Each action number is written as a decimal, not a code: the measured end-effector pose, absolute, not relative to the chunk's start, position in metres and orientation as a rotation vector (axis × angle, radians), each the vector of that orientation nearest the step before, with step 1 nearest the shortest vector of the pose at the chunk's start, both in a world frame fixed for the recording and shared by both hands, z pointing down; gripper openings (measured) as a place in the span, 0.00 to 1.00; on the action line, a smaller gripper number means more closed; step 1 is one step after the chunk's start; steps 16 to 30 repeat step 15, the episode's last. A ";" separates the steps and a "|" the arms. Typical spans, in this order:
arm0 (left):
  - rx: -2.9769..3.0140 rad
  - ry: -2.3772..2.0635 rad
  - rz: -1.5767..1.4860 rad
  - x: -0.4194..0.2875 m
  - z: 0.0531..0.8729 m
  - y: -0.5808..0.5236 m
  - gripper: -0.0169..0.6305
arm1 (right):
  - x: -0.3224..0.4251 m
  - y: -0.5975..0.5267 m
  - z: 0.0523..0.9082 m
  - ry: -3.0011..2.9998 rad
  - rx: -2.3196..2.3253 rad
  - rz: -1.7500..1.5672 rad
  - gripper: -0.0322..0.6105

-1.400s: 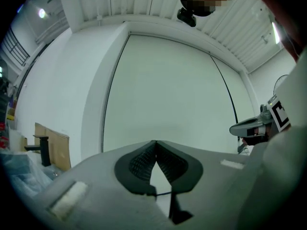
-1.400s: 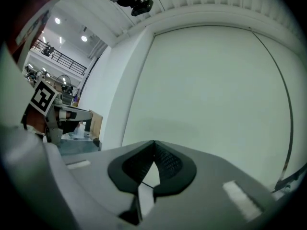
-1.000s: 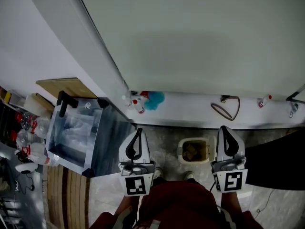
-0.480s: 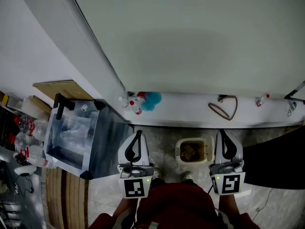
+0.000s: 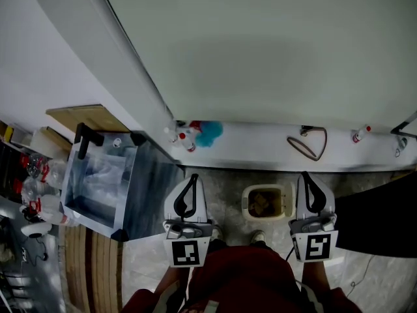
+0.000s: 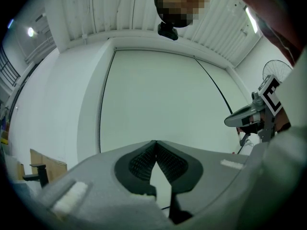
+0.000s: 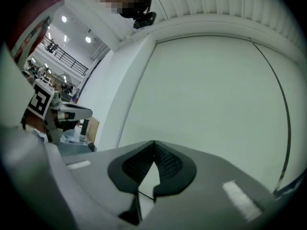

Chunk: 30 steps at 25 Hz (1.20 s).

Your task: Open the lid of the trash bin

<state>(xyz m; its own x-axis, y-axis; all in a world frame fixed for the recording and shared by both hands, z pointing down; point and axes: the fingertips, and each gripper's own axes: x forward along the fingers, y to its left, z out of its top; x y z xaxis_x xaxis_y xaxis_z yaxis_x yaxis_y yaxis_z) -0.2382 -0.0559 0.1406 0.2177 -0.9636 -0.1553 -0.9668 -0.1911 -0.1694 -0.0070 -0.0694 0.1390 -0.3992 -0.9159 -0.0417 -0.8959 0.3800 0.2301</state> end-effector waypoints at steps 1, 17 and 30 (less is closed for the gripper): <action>-2.261 1.823 0.015 -0.238 0.140 -0.056 0.03 | -0.003 -0.070 0.139 -2.524 1.674 -0.336 0.05; -2.304 1.821 0.032 -0.221 0.143 -0.062 0.03 | 0.030 -0.071 0.145 -2.508 1.749 -0.326 0.05; -2.304 1.821 0.032 -0.221 0.143 -0.062 0.03 | 0.030 -0.071 0.145 -2.508 1.749 -0.326 0.05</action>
